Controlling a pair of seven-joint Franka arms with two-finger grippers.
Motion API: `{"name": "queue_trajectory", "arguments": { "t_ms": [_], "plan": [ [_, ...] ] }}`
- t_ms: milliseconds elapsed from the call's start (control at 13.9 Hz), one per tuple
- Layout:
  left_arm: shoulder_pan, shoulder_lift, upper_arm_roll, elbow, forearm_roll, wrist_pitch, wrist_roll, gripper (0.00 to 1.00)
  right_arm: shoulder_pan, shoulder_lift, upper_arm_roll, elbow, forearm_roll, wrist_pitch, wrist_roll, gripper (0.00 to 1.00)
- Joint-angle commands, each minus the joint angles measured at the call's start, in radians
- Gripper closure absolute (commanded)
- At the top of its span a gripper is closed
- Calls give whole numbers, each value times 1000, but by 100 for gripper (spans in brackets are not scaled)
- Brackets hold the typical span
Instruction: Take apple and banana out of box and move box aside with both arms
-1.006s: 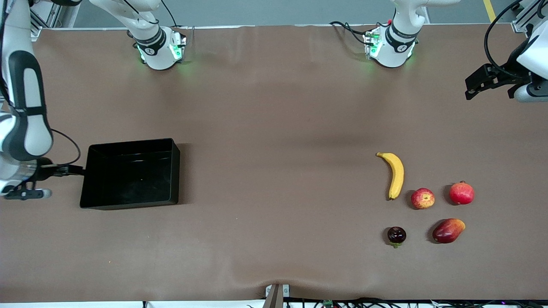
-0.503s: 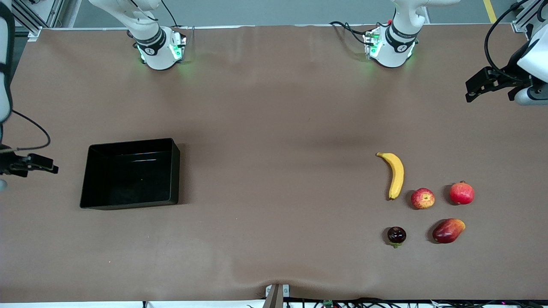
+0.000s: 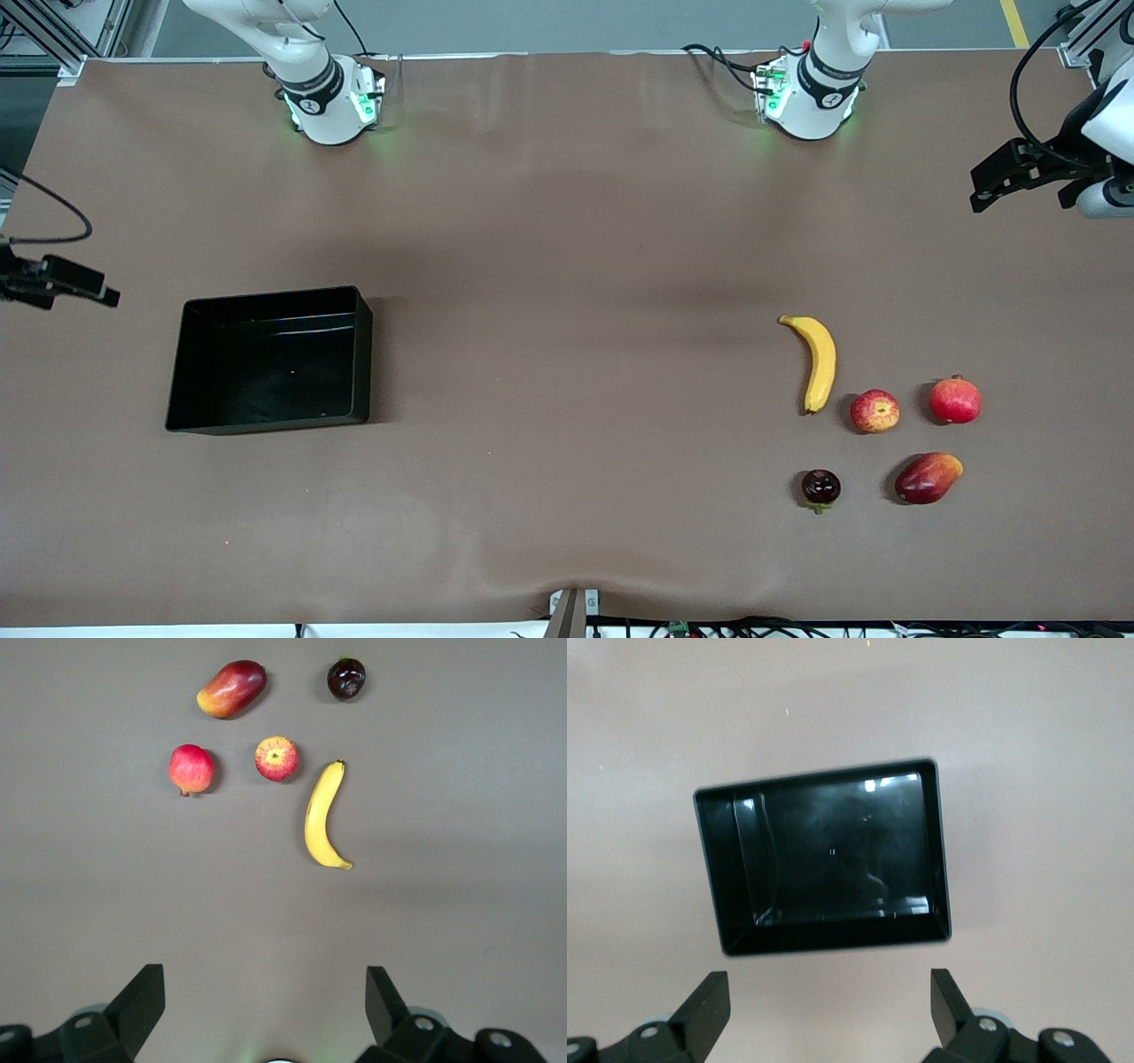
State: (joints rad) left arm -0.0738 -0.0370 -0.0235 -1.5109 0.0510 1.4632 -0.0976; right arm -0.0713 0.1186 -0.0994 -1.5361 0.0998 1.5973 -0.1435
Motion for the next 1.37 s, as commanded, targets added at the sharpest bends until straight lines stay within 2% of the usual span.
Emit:
{"name": "queue_trajectory", "arguments": {
  "t_ms": [0, 216, 503, 862, 1293],
  "plan": [
    [6, -6, 10, 11, -8, 0, 7, 0, -4, -92, 64, -26, -83, -68, 77, 0],
    [6, -7, 10, 11, -11, -6, 3, 0, -2, -132, 69, -27, -91, -163, 97, 0],
    [6, -9, 20, 11, -14, -7, -8, 0, 5, -152, 70, -26, -91, -189, 99, 0],
    [26, -9, 40, 12, -17, -17, 6, 0, 15, -146, 70, -35, -89, -209, 130, 0],
    [25, -7, 39, 17, -17, -17, 4, 0, 15, -142, 70, -41, -88, -160, 147, 0]
  ]
}}
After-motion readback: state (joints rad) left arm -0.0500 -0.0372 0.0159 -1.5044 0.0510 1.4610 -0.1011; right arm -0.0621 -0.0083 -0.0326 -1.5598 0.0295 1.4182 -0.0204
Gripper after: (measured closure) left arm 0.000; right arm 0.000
